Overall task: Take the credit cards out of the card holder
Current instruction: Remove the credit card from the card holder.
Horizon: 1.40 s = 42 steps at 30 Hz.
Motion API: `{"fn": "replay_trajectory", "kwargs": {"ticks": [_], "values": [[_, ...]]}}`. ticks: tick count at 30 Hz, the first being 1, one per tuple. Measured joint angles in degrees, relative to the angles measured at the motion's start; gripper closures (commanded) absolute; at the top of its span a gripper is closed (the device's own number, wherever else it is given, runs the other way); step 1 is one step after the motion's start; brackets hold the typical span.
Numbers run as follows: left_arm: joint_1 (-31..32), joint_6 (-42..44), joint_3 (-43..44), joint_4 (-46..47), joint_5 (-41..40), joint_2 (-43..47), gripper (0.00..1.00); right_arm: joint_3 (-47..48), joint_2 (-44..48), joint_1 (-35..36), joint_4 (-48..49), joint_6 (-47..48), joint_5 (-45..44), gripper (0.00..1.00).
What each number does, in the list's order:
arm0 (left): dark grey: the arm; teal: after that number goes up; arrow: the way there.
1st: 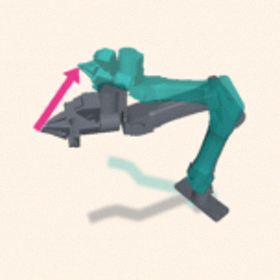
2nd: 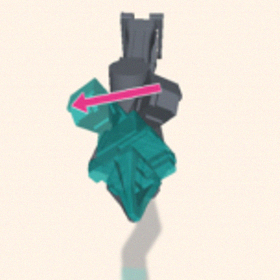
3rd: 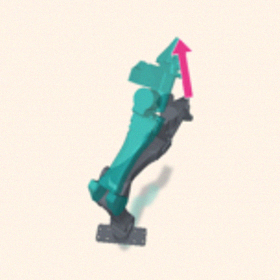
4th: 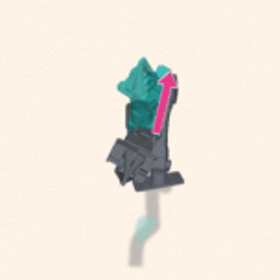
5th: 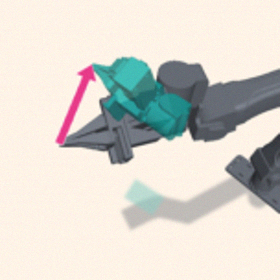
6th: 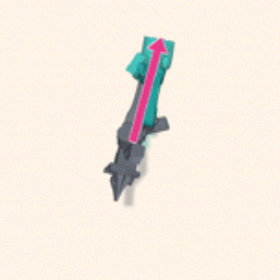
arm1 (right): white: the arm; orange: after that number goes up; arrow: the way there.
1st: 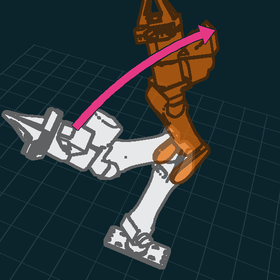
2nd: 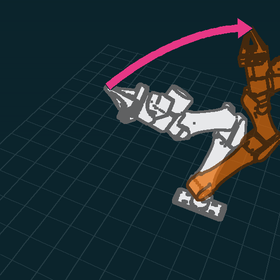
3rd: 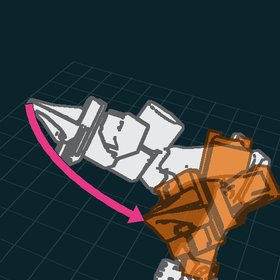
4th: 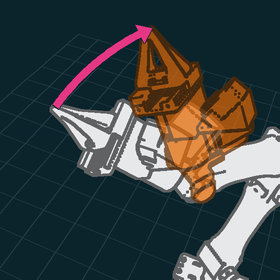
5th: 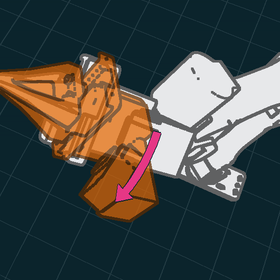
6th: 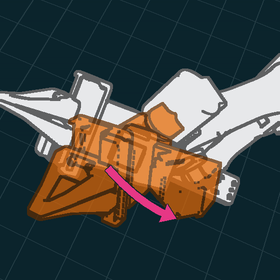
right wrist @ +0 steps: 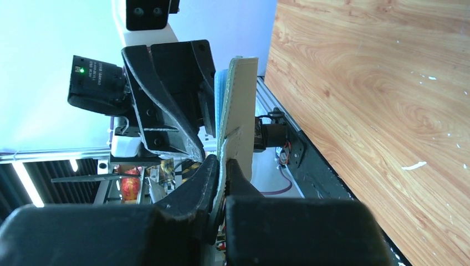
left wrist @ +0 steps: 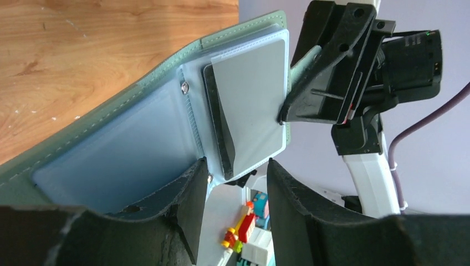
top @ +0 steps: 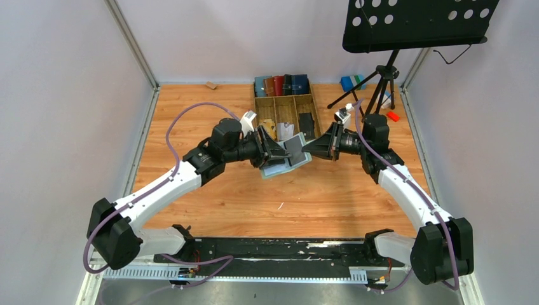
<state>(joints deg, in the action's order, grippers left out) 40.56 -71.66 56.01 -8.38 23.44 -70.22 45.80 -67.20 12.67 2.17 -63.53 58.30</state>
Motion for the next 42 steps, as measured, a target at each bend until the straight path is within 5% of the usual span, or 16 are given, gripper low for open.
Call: {"fn": "replay_trajectory", "kwargs": {"ticks": [19,35,42], "values": [[-1.4,-9.3,-8.6,19.4,1.8,-0.5,0.85,-4.2,0.0,-1.0,12.5,-10.4,0.7,1.00],[-2.0,-14.8,-12.9,29.0,1.7,1.2,0.86,-8.1,-0.2,-1.0,21.9,-18.1,0.8,1.00],[-2.2,-16.5,-13.0,31.6,1.8,1.1,0.73,-8.1,-0.3,-1.0,23.9,-19.6,0.7,1.00]]}}
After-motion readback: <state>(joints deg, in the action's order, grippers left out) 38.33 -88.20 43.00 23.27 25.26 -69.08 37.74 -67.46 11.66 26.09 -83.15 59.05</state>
